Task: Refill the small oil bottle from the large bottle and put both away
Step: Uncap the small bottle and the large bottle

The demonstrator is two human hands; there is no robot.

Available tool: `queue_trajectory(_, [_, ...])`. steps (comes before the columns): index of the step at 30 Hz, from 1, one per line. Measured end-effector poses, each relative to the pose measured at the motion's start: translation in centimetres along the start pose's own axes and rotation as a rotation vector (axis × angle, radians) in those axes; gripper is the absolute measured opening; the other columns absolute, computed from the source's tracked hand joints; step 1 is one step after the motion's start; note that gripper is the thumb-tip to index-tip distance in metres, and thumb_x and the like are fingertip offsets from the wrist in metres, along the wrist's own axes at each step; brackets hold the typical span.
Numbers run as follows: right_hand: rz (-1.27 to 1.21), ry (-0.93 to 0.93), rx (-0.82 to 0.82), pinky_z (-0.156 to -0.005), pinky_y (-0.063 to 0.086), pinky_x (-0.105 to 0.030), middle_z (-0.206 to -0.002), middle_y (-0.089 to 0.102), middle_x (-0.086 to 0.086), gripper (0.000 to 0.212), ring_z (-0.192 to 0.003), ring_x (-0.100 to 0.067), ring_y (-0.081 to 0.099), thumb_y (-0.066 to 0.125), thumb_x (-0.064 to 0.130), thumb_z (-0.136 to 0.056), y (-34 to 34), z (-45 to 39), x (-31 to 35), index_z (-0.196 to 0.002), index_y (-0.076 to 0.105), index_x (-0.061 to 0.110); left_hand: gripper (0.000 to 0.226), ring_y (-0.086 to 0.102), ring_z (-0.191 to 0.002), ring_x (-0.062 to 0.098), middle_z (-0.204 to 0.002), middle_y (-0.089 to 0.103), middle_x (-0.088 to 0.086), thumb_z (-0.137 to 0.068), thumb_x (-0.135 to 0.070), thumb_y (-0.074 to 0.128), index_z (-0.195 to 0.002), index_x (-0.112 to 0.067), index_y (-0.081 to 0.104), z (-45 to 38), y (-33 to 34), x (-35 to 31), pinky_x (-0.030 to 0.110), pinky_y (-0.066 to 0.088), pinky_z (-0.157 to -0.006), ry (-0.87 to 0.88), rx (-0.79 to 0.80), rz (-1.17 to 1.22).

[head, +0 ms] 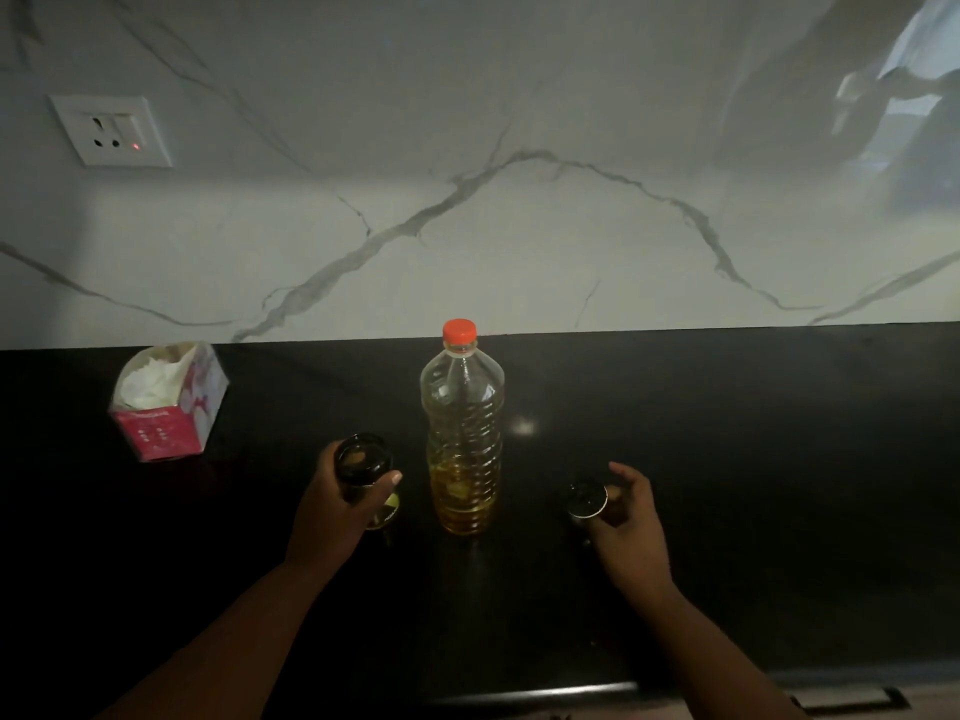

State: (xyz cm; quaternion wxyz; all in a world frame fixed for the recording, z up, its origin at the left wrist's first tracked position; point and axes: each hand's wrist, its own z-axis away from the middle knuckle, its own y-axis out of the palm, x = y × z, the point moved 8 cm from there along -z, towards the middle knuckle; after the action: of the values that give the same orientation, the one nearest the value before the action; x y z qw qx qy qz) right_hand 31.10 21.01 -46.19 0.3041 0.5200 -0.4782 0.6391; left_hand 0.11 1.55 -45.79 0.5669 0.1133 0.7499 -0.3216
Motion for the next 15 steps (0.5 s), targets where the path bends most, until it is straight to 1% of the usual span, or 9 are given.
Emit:
queue_trajectory(2, [0.019, 0.003, -0.008, -0.066, 0.046, -0.011, -0.106, 0.064, 0.005, 0.075, -0.090, -0.001, 0.063, 0.079, 0.008, -0.075, -0.3, -1.2, -0.8, -0.130, 0.034, 0.031, 0.072, 0.062, -0.107, 0.012, -0.117, 0.065, -0.008, -0.066, -0.056, 0.077, -0.128, -0.036, 0.047, 0.1, 0.0, 0.2, 0.031, 0.048, -0.088, -0.013, -0.020, -0.001])
queue_trajectory(5, [0.089, -0.029, 0.010, -0.060, 0.046, -0.010, -0.107, 0.060, 0.003, 0.074, -0.088, -0.003, 0.064, 0.078, 0.013, -0.077, -0.9, -2.4, -1.7, -0.127, 0.028, 0.033, 0.064, 0.062, -0.105, 0.011, -0.111, 0.065, -0.013, -0.069, -0.050, 0.079, -0.124, -0.038, 0.047, 0.3, -0.1, 0.2, 0.033, 0.048, -0.090, -0.019, -0.056, 0.001])
queue_trajectory(9, [0.181, -0.063, 0.078, -0.053, 0.044, -0.006, -0.104, 0.053, 0.010, 0.076, -0.082, 0.003, 0.059, 0.077, 0.015, -0.078, -1.0, -3.6, -1.6, -0.131, 0.026, 0.032, 0.060, 0.062, -0.100, 0.008, -0.106, 0.064, -0.015, -0.073, -0.042, 0.081, -0.122, -0.038, 0.047, 0.5, 0.0, 0.2, 0.030, 0.047, -0.088, -0.025, -0.095, -0.009])
queue_trajectory(11, [0.206, -0.082, 0.092, -0.055, 0.043, -0.008, -0.104, 0.053, 0.009, 0.074, -0.080, 0.003, 0.058, 0.077, 0.016, -0.079, -1.0, -4.0, -1.5, -0.133, 0.028, 0.029, 0.061, 0.062, -0.098, 0.004, -0.104, 0.064, -0.018, -0.072, -0.040, 0.082, -0.122, -0.036, 0.047, 0.6, 0.0, 0.2, 0.026, 0.046, -0.085, -0.040, -0.099, -0.002])
queue_trajectory(14, [0.206, -0.090, 0.093, -0.063, 0.041, -0.009, -0.109, 0.055, 0.005, 0.073, -0.086, -0.004, 0.060, 0.077, 0.015, -0.079, -1.1, -4.5, -1.7, -0.133, 0.030, 0.026, 0.068, 0.059, -0.094, -0.008, -0.103, 0.063, -0.023, -0.064, -0.050, 0.080, -0.122, -0.037, 0.048, 0.6, 0.0, 0.0, 0.017, 0.044, -0.079, -0.056, -0.100, 0.003])
queue_trajectory(15, [0.205, -0.087, 0.094, -0.064, 0.041, -0.009, -0.110, 0.054, 0.004, 0.073, -0.086, -0.005, 0.059, 0.077, 0.015, -0.079, -1.1, -4.6, -1.8, -0.133, 0.030, 0.026, 0.069, 0.059, -0.095, -0.009, -0.104, 0.064, -0.023, -0.063, -0.051, 0.080, -0.123, -0.037, 0.048, 0.6, -0.1, 0.1, 0.016, 0.045, -0.079, -0.060, -0.101, 0.005])
